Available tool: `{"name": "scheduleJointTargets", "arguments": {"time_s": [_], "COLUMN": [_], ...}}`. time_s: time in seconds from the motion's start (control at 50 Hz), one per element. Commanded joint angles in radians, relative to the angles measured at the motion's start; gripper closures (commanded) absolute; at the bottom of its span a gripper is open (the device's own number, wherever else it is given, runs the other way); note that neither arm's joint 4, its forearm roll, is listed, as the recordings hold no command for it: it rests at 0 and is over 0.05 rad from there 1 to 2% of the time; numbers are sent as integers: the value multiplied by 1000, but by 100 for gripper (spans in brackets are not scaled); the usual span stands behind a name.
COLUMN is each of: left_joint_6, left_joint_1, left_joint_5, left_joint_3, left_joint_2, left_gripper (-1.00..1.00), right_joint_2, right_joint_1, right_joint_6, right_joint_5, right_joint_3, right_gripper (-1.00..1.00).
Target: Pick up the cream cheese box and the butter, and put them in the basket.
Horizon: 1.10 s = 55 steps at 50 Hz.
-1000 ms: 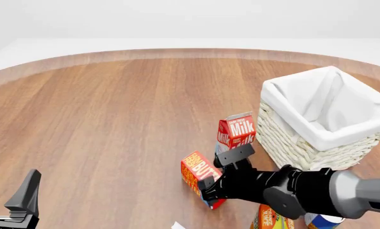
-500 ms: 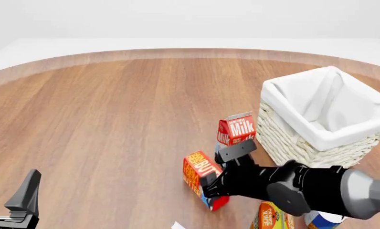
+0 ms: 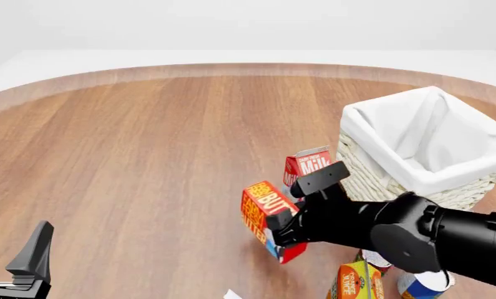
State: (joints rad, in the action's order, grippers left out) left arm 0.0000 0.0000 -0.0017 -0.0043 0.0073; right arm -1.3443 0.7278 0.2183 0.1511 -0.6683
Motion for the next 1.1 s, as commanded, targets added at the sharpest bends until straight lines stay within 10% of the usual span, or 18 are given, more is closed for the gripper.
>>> {"name": "scheduleJointTargets", "arguments": {"time_s": [0.02,1.1], "left_joint_6": [0,0], "left_joint_1": [0,0], "left_joint_5": [0,0], "left_joint_3": [0,0], "left_joint_2": [0,0], "left_gripper": [-100,-100], "right_joint_2": [101,334], "right_joint_1": [-6,-182], "right_joint_6": [-12,-79], "right_joint_5": [83,316], "right_joint_3": [-60,-427], "right_gripper": [100,100]}}
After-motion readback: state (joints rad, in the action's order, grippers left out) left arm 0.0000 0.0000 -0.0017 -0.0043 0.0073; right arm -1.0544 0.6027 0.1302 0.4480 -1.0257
